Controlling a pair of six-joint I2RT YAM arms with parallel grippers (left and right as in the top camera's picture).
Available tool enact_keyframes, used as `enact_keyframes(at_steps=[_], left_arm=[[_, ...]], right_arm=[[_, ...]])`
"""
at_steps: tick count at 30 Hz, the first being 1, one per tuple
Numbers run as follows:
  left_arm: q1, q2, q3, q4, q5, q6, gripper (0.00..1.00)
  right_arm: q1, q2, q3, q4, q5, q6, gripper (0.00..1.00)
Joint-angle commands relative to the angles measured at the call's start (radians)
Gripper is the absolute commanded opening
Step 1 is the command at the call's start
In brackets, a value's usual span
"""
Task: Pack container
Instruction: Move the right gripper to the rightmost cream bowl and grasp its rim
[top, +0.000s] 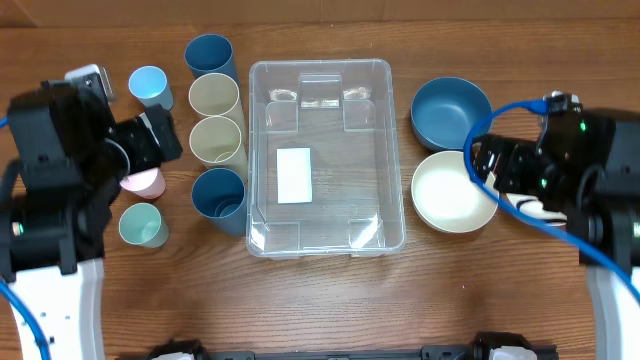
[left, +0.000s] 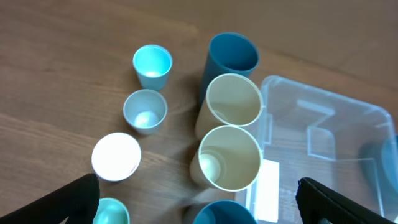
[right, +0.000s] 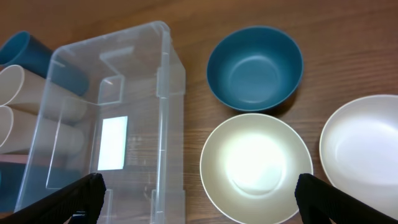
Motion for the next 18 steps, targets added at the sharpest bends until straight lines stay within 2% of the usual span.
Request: enact_keyframes(at_steps=[1,7,12,18], left_arm=[[0.058,0.047,0.103,-0.023,-0.011,0.028,1.0],[0.14,0.056,0.112,-0.024,-0.073,0.031,1.0],[0.142,0.056,0.111,-0.082,-0.135,0.031,1.0],[0.142,0.056,0.111,-0.123,-0.144,0.031,1.0]], right_arm=[[-0.077,0.1,0.026,-0.028,0.011,0.034,1.0],[-0.234,0.249,0.026,-0.08,-0.049,0.055,1.0],[-0.408,0.329,0.025,-0.065,-0.047,0.118,1.0],[-0.644,0.439,0.024,-0.032,-0.044,0.135,1.0]])
